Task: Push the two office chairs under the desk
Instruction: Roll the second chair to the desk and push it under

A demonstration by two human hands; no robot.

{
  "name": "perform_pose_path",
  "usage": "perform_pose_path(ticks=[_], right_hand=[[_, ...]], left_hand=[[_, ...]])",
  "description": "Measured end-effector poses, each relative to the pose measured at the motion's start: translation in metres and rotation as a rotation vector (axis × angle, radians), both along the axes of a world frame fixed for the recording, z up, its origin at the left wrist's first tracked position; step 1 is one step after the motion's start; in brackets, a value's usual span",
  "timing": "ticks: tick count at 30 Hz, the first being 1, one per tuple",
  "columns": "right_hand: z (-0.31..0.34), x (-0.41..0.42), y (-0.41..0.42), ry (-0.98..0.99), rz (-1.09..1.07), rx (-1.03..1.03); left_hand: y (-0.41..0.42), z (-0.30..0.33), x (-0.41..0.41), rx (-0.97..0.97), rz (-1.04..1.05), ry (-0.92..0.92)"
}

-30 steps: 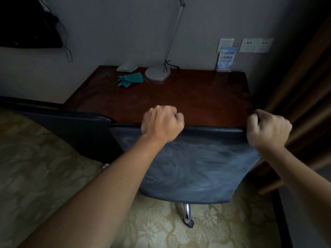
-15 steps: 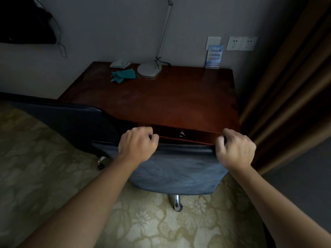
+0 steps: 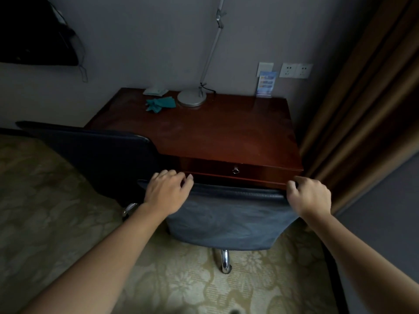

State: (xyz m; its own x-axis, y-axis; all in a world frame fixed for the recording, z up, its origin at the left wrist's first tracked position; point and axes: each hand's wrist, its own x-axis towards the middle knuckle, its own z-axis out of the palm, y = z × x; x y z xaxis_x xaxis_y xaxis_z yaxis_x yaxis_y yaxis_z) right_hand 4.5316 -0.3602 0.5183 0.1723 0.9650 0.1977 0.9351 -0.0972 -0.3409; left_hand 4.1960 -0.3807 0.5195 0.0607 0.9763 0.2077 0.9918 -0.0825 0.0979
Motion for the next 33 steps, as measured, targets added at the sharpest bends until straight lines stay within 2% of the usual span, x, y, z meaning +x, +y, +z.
perform_pose_path(ticks=[5, 14, 19, 23, 27, 33], right_hand=[[0.005, 0.005, 0.020, 0.005, -0.020, 0.017], [0.011, 0.019, 0.075, 0.015, 0.046, 0.164], [0.009, 0.007, 0.087, 0.013, 0.046, 0.239], [0.003, -0.008, 0.074, 0.012, 0.069, 0.224], [-0.003, -0.037, 0.062, -0.039, 0.071, 0.323], [-0.008, -0.037, 0.096, -0.046, 0.071, 0.415]], left_hand=[[0.023, 0.000, 0.010, 0.055, -0.054, -0.021], [0.077, 0.006, 0.023, 0.290, -0.119, -0.083], [0.100, 0.003, 0.009, 0.306, -0.168, -0.146], [0.107, -0.001, -0.016, 0.321, -0.216, -0.150], [0.129, 0.000, -0.044, 0.320, -0.248, -0.203], [0.156, -0.007, -0.048, 0.352, -0.236, -0.213]])
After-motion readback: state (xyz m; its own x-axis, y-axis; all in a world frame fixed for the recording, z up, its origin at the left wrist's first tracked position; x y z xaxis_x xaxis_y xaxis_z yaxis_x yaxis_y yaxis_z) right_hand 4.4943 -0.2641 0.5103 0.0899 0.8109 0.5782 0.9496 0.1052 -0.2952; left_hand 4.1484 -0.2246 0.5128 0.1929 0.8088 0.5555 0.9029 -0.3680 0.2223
